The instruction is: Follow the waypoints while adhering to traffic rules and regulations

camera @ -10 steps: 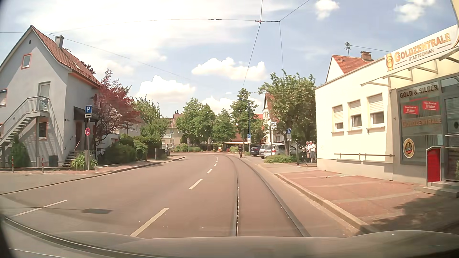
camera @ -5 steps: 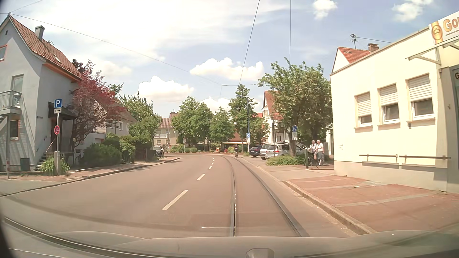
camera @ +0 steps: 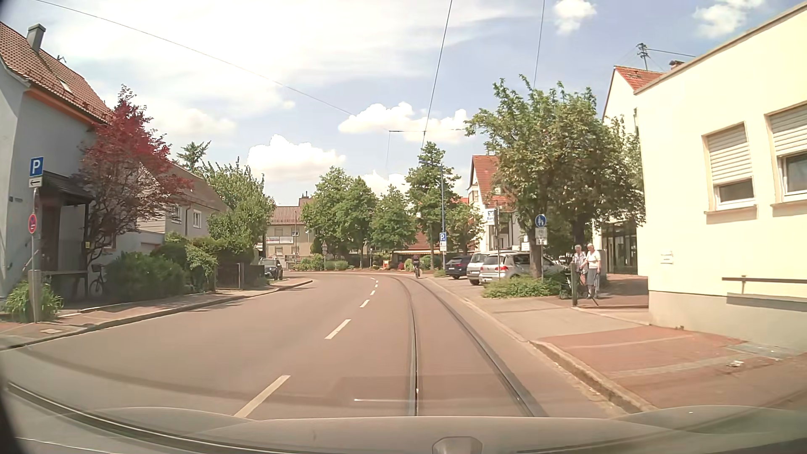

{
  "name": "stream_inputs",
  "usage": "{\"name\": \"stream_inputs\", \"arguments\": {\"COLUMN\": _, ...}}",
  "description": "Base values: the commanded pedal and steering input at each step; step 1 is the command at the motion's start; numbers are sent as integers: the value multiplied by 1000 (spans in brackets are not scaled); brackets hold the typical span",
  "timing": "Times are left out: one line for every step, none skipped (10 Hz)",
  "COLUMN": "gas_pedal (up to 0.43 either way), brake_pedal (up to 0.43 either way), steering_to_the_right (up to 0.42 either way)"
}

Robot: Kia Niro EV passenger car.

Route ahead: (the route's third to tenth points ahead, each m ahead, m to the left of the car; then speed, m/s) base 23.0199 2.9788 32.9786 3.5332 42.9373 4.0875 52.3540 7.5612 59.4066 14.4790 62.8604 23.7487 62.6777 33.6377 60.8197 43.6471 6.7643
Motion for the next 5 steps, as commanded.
{"name": "stream_inputs", "arguments": {"gas_pedal": 197, "brake_pedal": 0, "steering_to_the_right": -12}}
{"name": "stream_inputs", "arguments": {"gas_pedal": 197, "brake_pedal": 0, "steering_to_the_right": -8}}
{"name": "stream_inputs", "arguments": {"gas_pedal": 197, "brake_pedal": 0, "steering_to_the_right": -7}}
{"name": "stream_inputs", "arguments": {"gas_pedal": 197, "brake_pedal": 0, "steering_to_the_right": -7}}
{"name": "stream_inputs", "arguments": {"gas_pedal": 197, "brake_pedal": 0, "steering_to_the_right": -7}}
